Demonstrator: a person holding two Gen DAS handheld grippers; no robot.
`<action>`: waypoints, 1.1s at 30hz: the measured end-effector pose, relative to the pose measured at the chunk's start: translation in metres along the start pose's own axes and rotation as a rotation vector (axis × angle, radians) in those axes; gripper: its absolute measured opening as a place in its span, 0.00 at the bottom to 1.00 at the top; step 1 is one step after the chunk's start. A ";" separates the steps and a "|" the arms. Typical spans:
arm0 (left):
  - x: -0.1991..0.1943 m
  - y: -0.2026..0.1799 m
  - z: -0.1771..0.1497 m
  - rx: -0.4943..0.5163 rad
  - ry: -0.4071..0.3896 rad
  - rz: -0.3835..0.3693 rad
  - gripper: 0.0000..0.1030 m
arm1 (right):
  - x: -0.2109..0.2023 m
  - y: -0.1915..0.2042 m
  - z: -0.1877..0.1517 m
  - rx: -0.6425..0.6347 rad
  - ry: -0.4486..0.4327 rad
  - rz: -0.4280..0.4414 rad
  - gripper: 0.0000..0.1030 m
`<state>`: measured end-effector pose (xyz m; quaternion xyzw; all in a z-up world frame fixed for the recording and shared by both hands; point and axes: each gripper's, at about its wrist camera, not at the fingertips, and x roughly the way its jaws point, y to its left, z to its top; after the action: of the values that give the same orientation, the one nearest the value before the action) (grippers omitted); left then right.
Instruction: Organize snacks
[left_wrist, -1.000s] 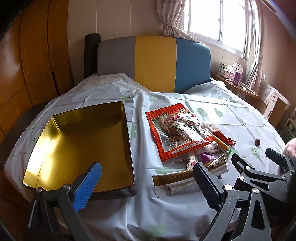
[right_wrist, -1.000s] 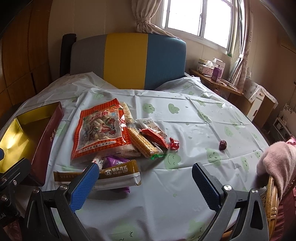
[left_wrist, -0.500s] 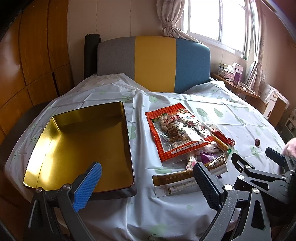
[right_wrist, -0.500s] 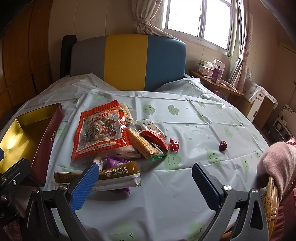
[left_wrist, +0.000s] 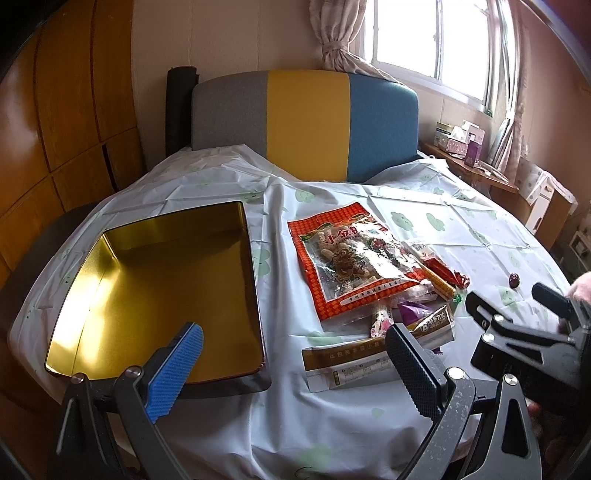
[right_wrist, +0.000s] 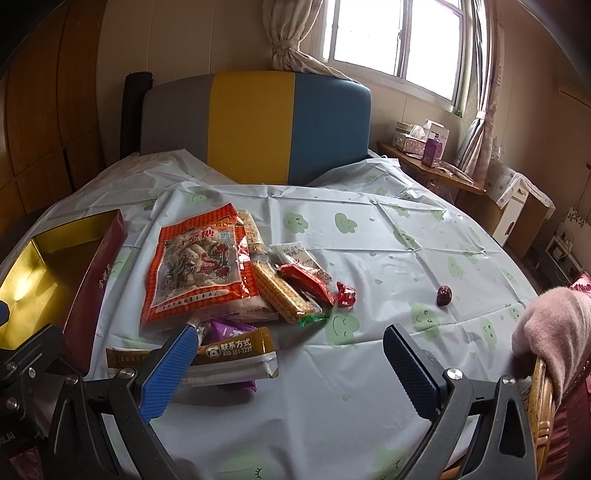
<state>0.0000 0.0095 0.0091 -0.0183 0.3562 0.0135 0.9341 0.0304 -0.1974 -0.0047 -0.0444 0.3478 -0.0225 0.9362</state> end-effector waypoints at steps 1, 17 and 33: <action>0.001 -0.001 0.000 0.002 0.000 0.000 0.97 | 0.001 -0.001 0.001 -0.001 -0.001 0.000 0.99; 0.023 -0.017 0.019 0.034 0.075 -0.087 0.97 | 0.043 -0.076 0.080 0.011 0.005 0.010 0.99; 0.130 -0.075 0.081 0.015 0.299 -0.105 0.97 | 0.097 -0.138 0.084 0.206 0.097 0.095 0.99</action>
<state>0.1539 -0.0603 -0.0152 -0.0319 0.4899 -0.0410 0.8702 0.1575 -0.3361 0.0095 0.0696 0.3904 -0.0159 0.9179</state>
